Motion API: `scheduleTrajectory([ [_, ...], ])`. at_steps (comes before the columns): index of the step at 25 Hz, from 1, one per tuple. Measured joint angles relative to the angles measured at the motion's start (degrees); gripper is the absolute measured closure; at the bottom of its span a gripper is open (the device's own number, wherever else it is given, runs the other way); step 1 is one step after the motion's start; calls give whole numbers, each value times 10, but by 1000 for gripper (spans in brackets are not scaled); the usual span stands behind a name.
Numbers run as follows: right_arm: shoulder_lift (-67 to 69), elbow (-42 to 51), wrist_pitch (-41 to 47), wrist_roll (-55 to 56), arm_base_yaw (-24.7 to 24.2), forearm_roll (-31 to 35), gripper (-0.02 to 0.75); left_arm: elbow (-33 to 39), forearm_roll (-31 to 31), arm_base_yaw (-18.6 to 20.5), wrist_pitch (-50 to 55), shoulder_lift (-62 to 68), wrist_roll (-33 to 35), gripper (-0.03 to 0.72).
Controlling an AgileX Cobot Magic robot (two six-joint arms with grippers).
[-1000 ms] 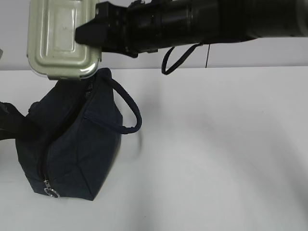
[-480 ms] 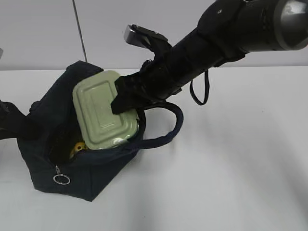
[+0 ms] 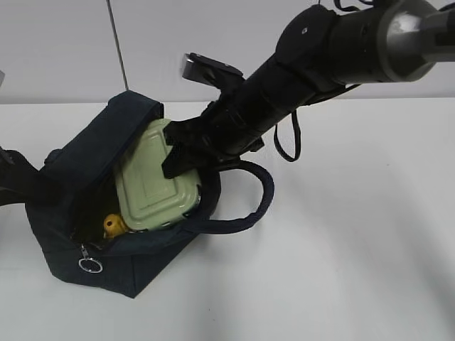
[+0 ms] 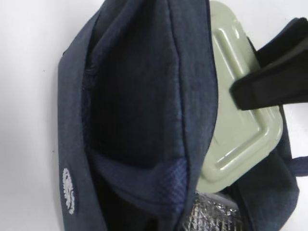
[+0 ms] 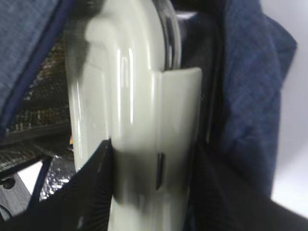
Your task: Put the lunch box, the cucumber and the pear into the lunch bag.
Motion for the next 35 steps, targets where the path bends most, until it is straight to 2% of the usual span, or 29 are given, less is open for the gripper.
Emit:
scheduleTrajectory([
  [2, 7, -16, 6, -29, 5, 22, 394, 0, 0, 0, 0, 0, 0, 706],
  [5, 8, -47, 34, -55, 8, 55, 318, 0, 0, 0, 0, 0, 0, 706],
  [9, 0, -109, 76, -58, 7, 56, 266, 0, 0, 0, 2, 0, 0, 706],
  [11, -10, -125, 83, -37, 6, 18, 267, 0, 0, 0, 3, 0, 0, 706],
  [17, -21, -131, 111, 75, 3, -150, 302, 0, 0, 0, 1, 0, 0, 706],
  [22, 3, -131, 140, 110, 3, -190, 309, 0, 0, 0, 1, 0, 0, 706],
  [29, 30, -131, 141, 111, 3, -164, 309, 0, 0, 0, 1, 0, 0, 706],
  [35, 30, -131, 130, 79, 3, -74, 310, 0, 0, 0, 1, 0, 0, 706],
])
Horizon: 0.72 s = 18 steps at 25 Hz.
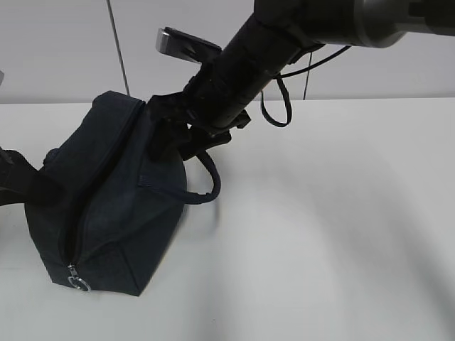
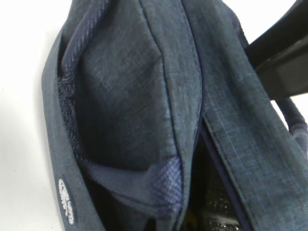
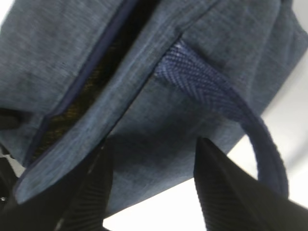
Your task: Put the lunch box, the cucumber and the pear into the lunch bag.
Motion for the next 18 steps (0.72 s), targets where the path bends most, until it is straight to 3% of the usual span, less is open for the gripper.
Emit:
scheduleTrajectory([
  [9, 8, -3, -4, -16, 0, 81, 291, 0, 1, 0, 0, 0, 0, 706],
  [14, 8, -4, 0, -15, 0, 80, 244, 0, 1, 0, 1, 0, 0, 706],
  [18, 9, -5, 2, 39, 0, 22, 238, 0, 1, 0, 2, 0, 0, 706],
])
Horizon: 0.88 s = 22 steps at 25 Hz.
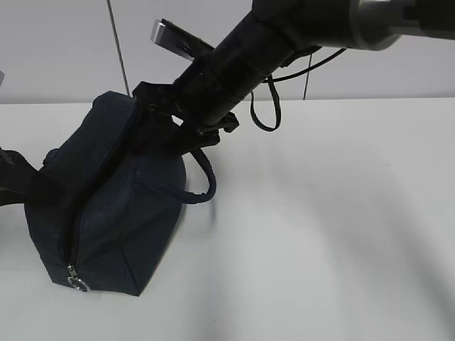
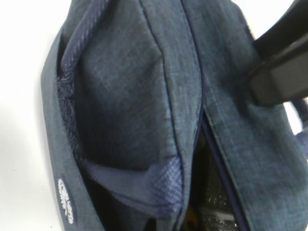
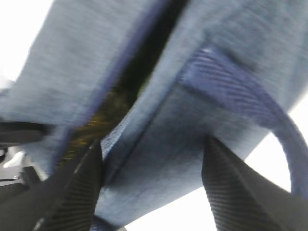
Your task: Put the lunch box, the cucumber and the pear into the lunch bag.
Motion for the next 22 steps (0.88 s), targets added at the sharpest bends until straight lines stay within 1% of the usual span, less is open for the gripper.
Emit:
scheduleTrajectory([
  [3, 10, 0, 1, 25, 0, -27, 240, 0, 0, 0, 0, 0, 0, 706],
  [4, 15, 0, 1, 28, 0, -30, 250, 0, 0, 0, 0, 0, 0, 706],
  [5, 17, 0, 1, 29, 0, -32, 276, 0, 0, 0, 0, 0, 0, 706],
  [7, 20, 0, 1, 24, 0, -34, 388, 0, 0, 0, -1, 0, 0, 706],
  [9, 20, 0, -1, 18, 0, -38, 585, 0, -1, 0, -1, 0, 0, 706],
  [10, 20, 0, -3, 17, 0, -40, 658, 0, -2, 0, 0, 0, 0, 706],
  [11, 20, 0, -6, 16, 0, -44, 692, 0, -3, 0, 0, 0, 0, 706],
  [13, 18, 0, -7, 16, -2, -57, 719, 0, -6, 0, 1, 0, 0, 706],
  [16, 4, 7, -7, 16, -12, -73, 722, -3, -13, 0, 4, 2, 0, 706],
  [20, -42, 65, -25, 13, -35, -79, 724, -29, -18, -5, 9, 18, -1, 706],
  [22, -70, 100, -39, 0, -45, -79, 724, -50, -19, -20, 9, 33, -4, 706],
])
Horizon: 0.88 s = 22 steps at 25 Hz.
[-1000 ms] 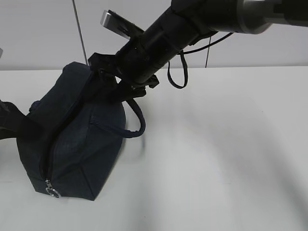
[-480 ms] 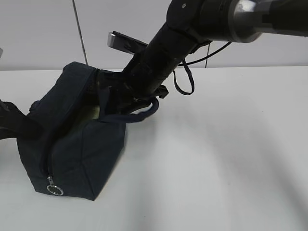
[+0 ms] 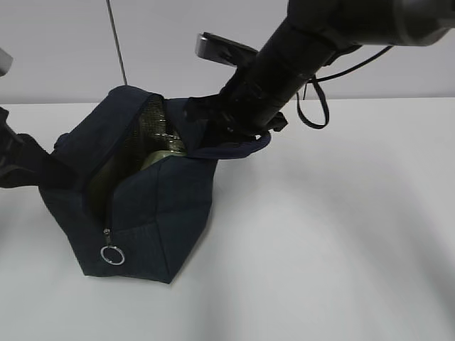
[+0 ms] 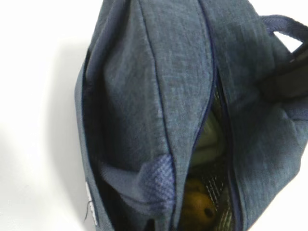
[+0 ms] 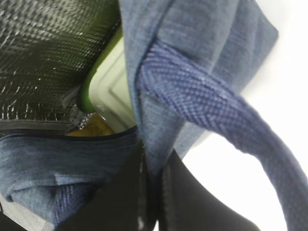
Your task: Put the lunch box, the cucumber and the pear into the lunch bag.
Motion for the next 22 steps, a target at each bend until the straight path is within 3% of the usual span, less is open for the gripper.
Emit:
scheduleTrajectory([
  [9, -71, 133, -45, -51, -45, 20, 726, -70, -6, -126, -34, 92, -29, 706],
  [14, -73, 140, -46, -124, -48, 99, 694, -70, -14, -139, -50, 99, -31, 694],
  [16, -73, 140, -47, -146, -48, 122, 612, -70, -15, -139, -50, 99, -31, 655],
  [19, -76, 140, -48, -165, -48, 138, 388, -70, -15, -139, -47, 99, -31, 519],
  [22, -78, 139, -36, -178, -48, 144, 250, -70, -15, -139, -47, 97, -31, 410],
])
